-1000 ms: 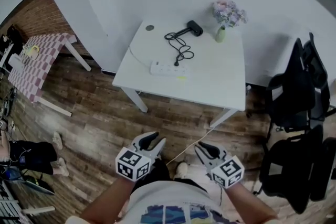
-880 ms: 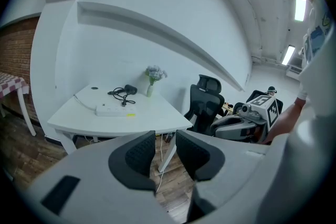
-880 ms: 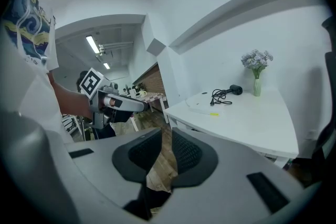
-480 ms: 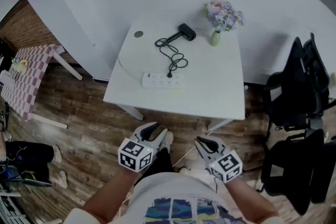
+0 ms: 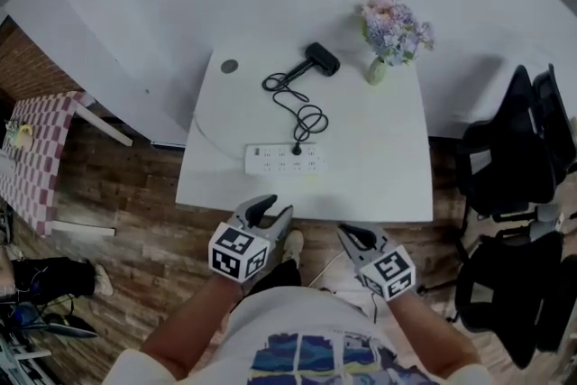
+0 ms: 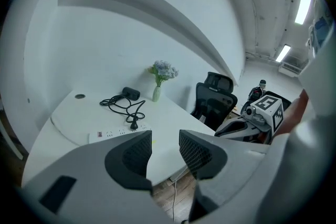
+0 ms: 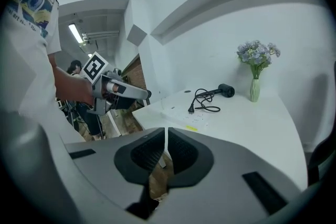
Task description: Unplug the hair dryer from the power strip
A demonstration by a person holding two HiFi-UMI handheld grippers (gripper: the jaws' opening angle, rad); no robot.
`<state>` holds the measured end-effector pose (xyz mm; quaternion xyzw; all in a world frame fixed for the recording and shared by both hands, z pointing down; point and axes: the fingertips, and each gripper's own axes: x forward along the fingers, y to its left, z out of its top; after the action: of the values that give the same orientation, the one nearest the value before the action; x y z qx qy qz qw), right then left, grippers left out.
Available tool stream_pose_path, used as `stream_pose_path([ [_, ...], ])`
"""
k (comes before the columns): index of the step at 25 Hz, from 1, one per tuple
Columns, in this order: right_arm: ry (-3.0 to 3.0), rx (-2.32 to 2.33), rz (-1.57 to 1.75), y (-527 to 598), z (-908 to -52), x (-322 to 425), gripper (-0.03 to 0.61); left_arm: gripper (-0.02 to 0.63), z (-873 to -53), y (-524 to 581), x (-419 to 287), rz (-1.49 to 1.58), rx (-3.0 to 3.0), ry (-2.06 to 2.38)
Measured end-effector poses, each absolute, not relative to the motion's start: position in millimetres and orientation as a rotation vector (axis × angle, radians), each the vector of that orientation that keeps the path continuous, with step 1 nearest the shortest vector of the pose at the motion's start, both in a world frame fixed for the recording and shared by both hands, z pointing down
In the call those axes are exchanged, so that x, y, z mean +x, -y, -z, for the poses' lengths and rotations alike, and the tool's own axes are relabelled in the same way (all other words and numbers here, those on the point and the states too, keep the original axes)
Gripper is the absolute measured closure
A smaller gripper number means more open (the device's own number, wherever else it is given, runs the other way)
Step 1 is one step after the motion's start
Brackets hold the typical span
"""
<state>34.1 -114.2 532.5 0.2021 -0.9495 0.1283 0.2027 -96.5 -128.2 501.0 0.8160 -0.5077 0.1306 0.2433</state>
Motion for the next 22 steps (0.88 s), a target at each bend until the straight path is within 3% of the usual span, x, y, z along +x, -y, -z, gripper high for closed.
stream_pose_path([
  [22,2.490,0.616,-0.345,226,-602,-48,0.581,0.459,-553,250,-139,-0.524,2.331,1.153],
])
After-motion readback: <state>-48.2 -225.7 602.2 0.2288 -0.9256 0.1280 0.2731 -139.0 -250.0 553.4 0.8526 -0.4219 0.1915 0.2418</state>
